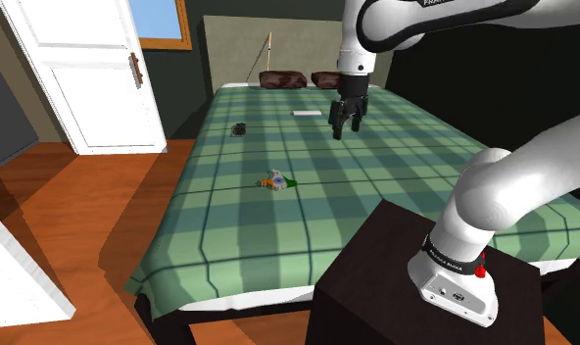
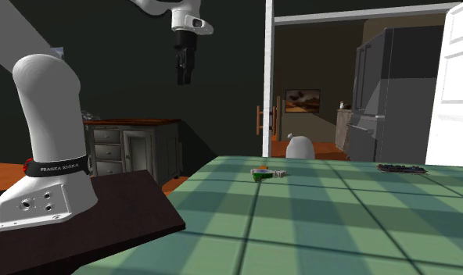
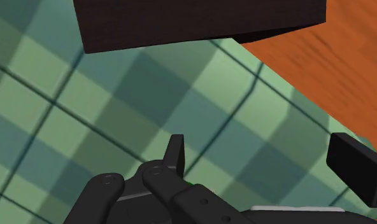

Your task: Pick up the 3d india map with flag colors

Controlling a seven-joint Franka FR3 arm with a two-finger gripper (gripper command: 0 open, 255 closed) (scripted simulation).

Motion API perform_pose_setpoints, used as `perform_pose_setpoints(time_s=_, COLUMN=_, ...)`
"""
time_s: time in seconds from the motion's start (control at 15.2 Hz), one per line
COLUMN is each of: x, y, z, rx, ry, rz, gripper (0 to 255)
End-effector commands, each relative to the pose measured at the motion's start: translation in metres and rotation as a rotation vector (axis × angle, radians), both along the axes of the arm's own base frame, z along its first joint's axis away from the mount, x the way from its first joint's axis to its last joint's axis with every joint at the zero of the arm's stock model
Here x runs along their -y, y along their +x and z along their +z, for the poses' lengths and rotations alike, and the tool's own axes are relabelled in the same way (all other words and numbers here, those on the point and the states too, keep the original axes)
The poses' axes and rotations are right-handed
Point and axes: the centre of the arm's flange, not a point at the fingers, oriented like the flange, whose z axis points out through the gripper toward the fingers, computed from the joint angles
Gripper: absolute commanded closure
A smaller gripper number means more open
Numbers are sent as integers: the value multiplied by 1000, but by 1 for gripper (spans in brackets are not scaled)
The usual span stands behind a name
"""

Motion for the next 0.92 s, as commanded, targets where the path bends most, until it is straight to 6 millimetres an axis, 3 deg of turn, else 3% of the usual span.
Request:
perform_pose_setpoints(time_s=0.0, x=0, y=17, z=-19, rx=8, ry=-5, rz=-28, gripper=0)
perform_pose_setpoints(time_s=0.86, x=11, y=136, z=-134, rx=45, ry=-40, rz=-202, gripper=0)
